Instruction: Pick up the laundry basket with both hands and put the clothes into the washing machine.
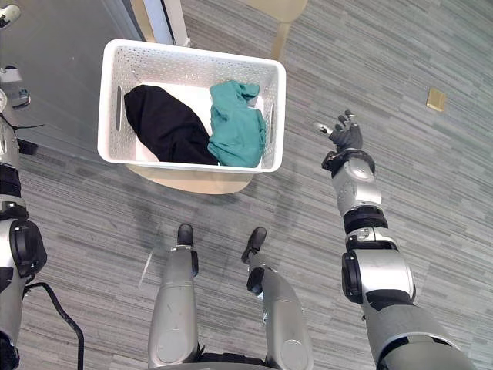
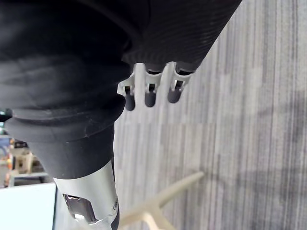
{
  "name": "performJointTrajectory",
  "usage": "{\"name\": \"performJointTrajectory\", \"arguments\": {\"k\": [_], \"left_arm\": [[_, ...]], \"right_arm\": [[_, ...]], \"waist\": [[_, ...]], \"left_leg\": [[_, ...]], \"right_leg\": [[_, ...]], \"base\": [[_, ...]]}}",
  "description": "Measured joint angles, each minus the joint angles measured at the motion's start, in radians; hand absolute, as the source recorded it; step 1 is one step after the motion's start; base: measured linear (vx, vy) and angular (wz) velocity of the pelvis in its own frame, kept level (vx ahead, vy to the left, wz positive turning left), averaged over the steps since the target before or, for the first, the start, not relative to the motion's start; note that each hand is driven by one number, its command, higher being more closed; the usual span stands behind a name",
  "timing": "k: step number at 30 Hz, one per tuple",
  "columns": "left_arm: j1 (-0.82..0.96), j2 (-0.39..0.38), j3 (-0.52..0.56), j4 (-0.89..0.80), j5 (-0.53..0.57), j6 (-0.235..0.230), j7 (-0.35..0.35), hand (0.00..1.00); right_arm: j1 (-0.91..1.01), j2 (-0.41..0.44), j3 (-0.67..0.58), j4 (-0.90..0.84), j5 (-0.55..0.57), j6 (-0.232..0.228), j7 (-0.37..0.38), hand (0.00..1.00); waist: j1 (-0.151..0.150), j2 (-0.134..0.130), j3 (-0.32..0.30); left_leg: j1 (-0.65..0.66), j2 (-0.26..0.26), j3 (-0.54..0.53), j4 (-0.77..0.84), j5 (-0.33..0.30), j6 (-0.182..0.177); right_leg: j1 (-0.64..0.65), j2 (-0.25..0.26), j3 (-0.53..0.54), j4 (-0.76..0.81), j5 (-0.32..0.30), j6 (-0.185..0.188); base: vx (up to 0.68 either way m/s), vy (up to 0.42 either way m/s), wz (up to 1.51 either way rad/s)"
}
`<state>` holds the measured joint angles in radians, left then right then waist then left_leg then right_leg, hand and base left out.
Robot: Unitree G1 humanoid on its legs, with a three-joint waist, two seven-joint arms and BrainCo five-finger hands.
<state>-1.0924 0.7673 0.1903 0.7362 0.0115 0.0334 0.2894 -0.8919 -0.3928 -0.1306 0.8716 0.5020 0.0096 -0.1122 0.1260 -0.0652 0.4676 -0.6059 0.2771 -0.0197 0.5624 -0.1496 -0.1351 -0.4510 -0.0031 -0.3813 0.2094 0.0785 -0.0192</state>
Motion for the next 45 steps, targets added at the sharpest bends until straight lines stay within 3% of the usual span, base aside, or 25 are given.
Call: {"name": "performJointTrajectory", "arguments": {"k": [2,8,11,13,15,17,21,25,27,30,33,38,45], "left_arm": [[0.016,0.0,0.011,-0.031,-0.001,0.0,0.001,0.0],[0.396,-0.032,0.148,-0.335,-0.087,-0.043,0.03,0.0],[0.655,-0.146,0.266,-0.525,-0.121,-0.066,0.046,0.0],[0.873,-0.264,0.335,-0.632,-0.127,-0.082,0.046,0.0],[0.987,-0.338,0.377,-0.664,-0.127,-0.083,0.045,0.0],[1.137,-0.439,0.414,-0.676,-0.126,-0.084,0.042,0.0],[1.278,-0.585,0.426,-0.673,-0.114,-0.083,0.037,0.0],[1.331,-0.691,0.393,-0.537,-0.115,-0.081,0.011,0.0],[1.336,-0.788,0.342,-0.259,-0.113,-0.066,-0.04,0.0],[1.335,-0.838,0.32,0.024,-0.113,-0.039,-0.076,0.0],[1.326,-0.832,0.303,0.199,-0.121,-0.019,-0.106,0.0],[1.314,-0.798,0.292,0.285,-0.108,-0.005,-0.146,0.0],[1.268,-0.759,0.168,0.297,-0.086,-0.003,-0.178,0.0]], "right_arm": [[0.024,-0.013,-0.019,-0.019,0.008,0.0,0.001,0.0],[0.227,-0.041,-0.103,-0.17,0.02,-0.002,0.001,0.0],[0.45,-0.042,-0.188,-0.35,0.015,-0.004,0.002,0.0],[0.63,-0.035,-0.271,-0.438,0.008,-0.006,0.003,0.0],[0.734,-0.009,-0.338,-0.477,-0.006,-0.009,0.004,0.0],[0.885,0.046,-0.447,-0.493,-0.054,-0.013,0.003,0.0],[1.019,0.155,-0.529,-0.48,-0.111,-0.026,0.002,0.0],[1.086,0.281,-0.494,-0.362,-0.146,-0.018,0.006,0.0],[1.096,0.375,-0.43,-0.195,-0.158,0.001,0.024,0.0],[1.07,0.415,-0.432,-0.002,-0.149,0.001,0.031,0.0],[1.045,0.421,-0.48,0.155,-0.15,0.009,0.043,0.0],[1.036,0.389,-0.5,0.238,-0.179,0.02,0.072,0.0],[1.004,0.357,-0.37,0.254,-0.24,0.018,0.096,0.0]], "waist": [[0.002,0.0,0.0],[0.002,0.029,-0.006],[0.0,0.056,-0.032],[0.004,0.076,-0.101],[0.002,0.084,-0.134],[-0.001,0.089,-0.223],[-0.004,0.099,-0.291],[-0.005,0.101,-0.335],[-0.011,0.098,-0.388],[-0.035,0.1,-0.42],[-0.05,0.102,-0.422],[-0.061,0.103,-0.42],[-0.065,0.102,-0.416]], "left_leg": [[0.018,-0.002,0.002,-0.004,0.0,0.0],[0.136,-0.02,0.027,-0.038,0.0,0.0],[0.207,-0.041,0.031,-0.076,-0.001,-0.001],[0.246,-0.052,0.04,-0.118,-0.001,-0.001],[0.297,-0.059,0.043,-0.15,-0.001,-0.001],[0.361,-0.079,0.043,-0.217,0.003,-0.005],[0.455,-0.086,0.047,-0.271,0.011,-0.001],[0.522,-0.091,0.052,-0.292,0.012,0.003],[0.558,-0.096,0.054,-0.316,0.01,0.006],[0.599,-0.106,0.055,-0.359,0.01,0.009],[0.65,-0.113,0.06,-0.393,0.014,0.012],[0.718,-0.123,0.077,-0.413,0.017,0.009],[0.67,-0.136,0.037,-0.394,0.016,0.011]], "right_leg": [[0.011,-0.004,0.0,0.012,-0.009,-0.009],[0.065,-0.045,0.005,0.111,-0.085,-0.006],[0.109,-0.075,-0.004,0.153,-0.131,-0.006],[0.127,-0.091,-0.008,0.162,-0.156,-0.001],[0.167,-0.097,-0.011,0.159,-0.169,0.004],[0.213,-0.105,-0.022,0.14,-0.184,0.014],[0.294,-0.104,-0.03,0.103,-0.186,0.018],[0.364,-0.104,-0.032,0.084,-0.195,0.032],[0.398,-0.104,-0.034,0.058,-0.195,0.047],[0.447,-0.103,-0.03,0.009,-0.181,0.064],[0.505,-0.094,-0.022,-0.054,-0.15,0.07],[0.571,-0.086,0.008,-0.116,-0.115,0.075],[0.566,-0.08,-0.018,-0.148,-0.097,0.072]], "base": [[0.01,-0.023,0.06],[0.04,-0.034,0.11],[0.07,-0.034,0.27],[0.06,-0.026,0.19],[0.1,-0.023,0.16],[0.14,-0.011,0.19],[0.13,0.0,0.08],[0.03,0.02,0.06],[-0.01,0.036,0.08],[-0.01,0.042,0.07],[0.03,0.046,-0.03],[0.05,0.051,-0.16],[0.0,0.011,0.11]]}}
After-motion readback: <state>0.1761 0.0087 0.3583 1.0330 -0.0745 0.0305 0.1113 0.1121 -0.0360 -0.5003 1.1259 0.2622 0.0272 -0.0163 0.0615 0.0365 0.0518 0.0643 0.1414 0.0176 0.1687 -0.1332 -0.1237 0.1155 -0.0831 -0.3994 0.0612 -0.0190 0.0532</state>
